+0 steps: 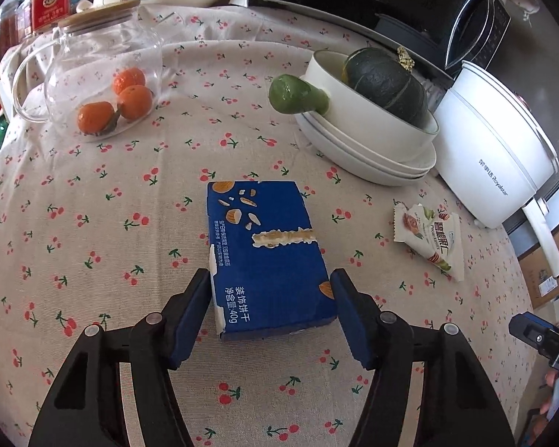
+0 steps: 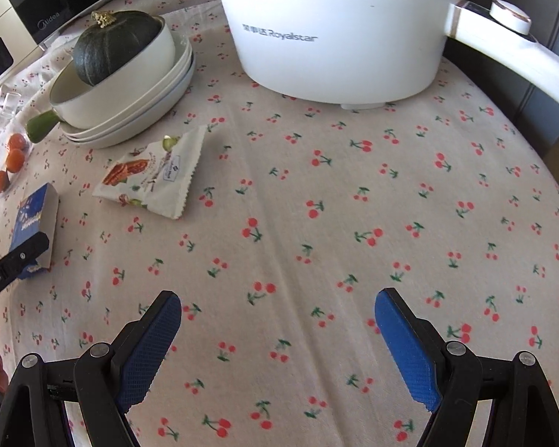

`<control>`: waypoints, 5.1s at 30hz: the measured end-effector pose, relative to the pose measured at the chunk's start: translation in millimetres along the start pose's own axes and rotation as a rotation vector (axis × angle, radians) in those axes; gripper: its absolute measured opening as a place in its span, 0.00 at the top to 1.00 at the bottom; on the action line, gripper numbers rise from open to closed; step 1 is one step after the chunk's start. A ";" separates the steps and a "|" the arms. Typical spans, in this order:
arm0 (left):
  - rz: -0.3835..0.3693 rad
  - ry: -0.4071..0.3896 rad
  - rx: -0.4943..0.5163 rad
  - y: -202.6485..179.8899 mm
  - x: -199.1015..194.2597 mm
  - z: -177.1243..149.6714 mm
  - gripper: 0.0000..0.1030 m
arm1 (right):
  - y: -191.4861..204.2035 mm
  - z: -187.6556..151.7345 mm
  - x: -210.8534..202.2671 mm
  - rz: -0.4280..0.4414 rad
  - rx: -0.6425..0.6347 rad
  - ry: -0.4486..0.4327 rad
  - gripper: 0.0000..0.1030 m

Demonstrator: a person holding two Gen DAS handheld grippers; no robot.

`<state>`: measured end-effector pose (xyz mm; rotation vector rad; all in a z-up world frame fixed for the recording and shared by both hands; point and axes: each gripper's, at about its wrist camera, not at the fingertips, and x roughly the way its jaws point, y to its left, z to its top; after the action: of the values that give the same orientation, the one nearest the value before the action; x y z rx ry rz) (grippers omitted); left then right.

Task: Collect trash
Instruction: 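Grasp the blue snack box with the left gripper while the right grasps the pecan packet, then carry the blue box and pecan packet over the white bin and release both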

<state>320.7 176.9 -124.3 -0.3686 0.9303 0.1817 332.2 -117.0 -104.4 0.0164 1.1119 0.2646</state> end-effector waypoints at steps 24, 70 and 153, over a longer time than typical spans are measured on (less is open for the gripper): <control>0.002 -0.022 -0.046 72.9 -29.2 1.6 0.35 | 102.7 49.8 99.9 -0.152 0.046 -0.041 0.04; 0.030 -0.052 0.094 66.8 -79.7 -12.5 0.34 | 111.3 58.0 63.5 -0.046 -0.182 -0.021 0.02; -0.442 0.102 0.793 -311.2 -100.2 -290.9 0.34 | -245.2 -245.8 -169.3 -0.261 0.210 0.038 0.14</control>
<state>140.5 -221.8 -128.9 0.1615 0.9240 -0.6062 93.5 -420.7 -100.0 0.0520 1.1619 -0.0863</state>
